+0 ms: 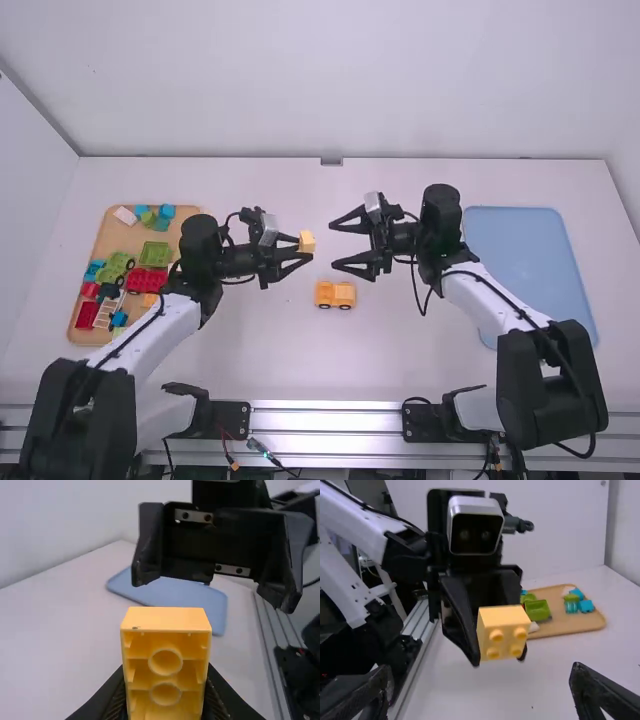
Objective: Assemble lego blocks to make yellow taxi
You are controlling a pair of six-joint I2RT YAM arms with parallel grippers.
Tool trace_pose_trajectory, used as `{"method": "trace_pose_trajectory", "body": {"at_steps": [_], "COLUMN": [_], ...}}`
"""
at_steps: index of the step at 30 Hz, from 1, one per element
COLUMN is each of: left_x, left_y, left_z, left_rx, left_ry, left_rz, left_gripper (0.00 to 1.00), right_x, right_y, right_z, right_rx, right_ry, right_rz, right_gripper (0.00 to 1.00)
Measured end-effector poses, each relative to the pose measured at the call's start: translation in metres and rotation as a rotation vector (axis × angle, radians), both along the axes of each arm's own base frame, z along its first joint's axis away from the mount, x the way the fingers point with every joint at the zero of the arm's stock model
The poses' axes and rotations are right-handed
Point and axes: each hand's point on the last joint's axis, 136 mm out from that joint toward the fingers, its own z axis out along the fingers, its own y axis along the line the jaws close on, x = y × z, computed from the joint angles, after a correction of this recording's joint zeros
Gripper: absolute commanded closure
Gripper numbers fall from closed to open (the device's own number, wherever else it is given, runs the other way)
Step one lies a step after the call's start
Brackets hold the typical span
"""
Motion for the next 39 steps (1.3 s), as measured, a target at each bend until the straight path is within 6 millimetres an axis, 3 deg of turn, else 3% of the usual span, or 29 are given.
{"method": "trace_pose_trajectory", "body": {"at_steps": [4, 24, 31, 39], "left_x": [0.002, 0.012, 0.007, 0.007], "left_y": [-0.01, -0.016, -0.017, -0.017], "left_z": [0.002, -0.007, -0.005, -0.009], "left_rx": [-0.037, -0.107, -0.109, -0.102], "left_ry": [-0.048, 0.046, 0.028, 0.049], "left_rz": [-0.061, -0.099, -0.126, -0.128], "left_gripper": [0.99, 0.99, 0.98, 0.98], "right_x": [-0.002, 0.018, 0.019, 0.016], "right_y": [0.001, 0.018, 0.024, 0.031], "right_z": [0.001, -0.011, -0.027, -0.028], "right_rx": [-0.003, 0.014, -0.003, -0.007], "right_ry": [0.042, 0.062, 0.137, 0.153], "right_rz": [0.009, -0.019, -0.002, 0.035], "right_gripper": [0.29, 0.35, 0.51, 0.56]}}
